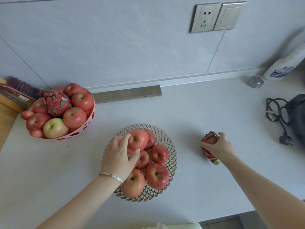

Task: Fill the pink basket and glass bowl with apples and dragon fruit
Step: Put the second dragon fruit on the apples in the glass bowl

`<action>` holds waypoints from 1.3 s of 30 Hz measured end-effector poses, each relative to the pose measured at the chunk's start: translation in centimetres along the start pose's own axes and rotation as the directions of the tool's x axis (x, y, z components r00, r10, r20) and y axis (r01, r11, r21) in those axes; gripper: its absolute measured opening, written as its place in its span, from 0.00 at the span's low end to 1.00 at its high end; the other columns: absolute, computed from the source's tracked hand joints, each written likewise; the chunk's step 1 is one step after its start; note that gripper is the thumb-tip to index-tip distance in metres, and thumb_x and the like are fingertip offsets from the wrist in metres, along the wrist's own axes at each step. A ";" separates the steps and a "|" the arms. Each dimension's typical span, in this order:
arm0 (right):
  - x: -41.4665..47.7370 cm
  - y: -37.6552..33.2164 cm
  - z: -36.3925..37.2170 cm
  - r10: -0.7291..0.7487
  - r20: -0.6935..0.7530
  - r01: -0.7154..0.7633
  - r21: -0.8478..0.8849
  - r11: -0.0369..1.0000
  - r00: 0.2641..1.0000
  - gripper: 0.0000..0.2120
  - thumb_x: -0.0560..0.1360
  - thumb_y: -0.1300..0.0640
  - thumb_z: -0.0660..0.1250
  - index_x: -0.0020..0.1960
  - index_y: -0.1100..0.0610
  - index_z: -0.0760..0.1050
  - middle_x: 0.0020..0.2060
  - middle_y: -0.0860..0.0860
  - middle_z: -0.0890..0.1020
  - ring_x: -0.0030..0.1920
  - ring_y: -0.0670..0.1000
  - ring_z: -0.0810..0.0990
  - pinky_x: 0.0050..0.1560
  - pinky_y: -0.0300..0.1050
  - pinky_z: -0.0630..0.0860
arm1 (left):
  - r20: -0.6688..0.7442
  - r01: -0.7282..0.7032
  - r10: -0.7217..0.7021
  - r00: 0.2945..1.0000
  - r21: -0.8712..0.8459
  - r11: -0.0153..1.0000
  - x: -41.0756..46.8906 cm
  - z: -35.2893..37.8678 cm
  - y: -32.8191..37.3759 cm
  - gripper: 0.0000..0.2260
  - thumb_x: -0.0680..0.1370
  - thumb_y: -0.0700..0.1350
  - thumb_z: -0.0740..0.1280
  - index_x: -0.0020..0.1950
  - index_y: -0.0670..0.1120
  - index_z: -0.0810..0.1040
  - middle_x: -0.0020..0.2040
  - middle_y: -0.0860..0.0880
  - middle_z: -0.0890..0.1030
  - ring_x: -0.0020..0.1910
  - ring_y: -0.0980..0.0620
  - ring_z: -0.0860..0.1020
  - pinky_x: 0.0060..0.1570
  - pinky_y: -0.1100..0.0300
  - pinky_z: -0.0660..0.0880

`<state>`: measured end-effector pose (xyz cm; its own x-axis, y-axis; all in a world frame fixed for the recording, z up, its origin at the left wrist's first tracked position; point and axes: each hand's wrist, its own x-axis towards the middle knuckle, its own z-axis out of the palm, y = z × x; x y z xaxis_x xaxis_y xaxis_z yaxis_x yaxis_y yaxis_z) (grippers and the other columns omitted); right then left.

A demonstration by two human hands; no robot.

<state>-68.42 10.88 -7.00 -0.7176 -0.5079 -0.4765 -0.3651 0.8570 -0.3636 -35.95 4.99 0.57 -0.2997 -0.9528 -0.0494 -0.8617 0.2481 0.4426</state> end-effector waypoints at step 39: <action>-12.7 -11.4 5.0 -0.487 0.190 0.502 -0.042 0.864 0.853 0.34 0.61 0.29 0.62 0.57 0.51 0.66 0.45 0.50 0.71 0.55 0.53 0.65 0.47 0.46 0.67 | 0.336 0.504 -0.383 0.861 -0.449 0.738 -3.9 3.6 -3.8 0.34 0.71 0.68 0.54 0.73 0.61 0.45 0.76 0.45 0.50 0.75 0.44 0.51 0.73 0.42 0.53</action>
<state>-52.24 7.15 -0.80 -0.3219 -0.8666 -0.3812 -0.7004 0.4889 -0.5200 -32.96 8.38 -4.13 -0.0656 -0.8560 -0.5128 -0.6029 -0.3755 0.7039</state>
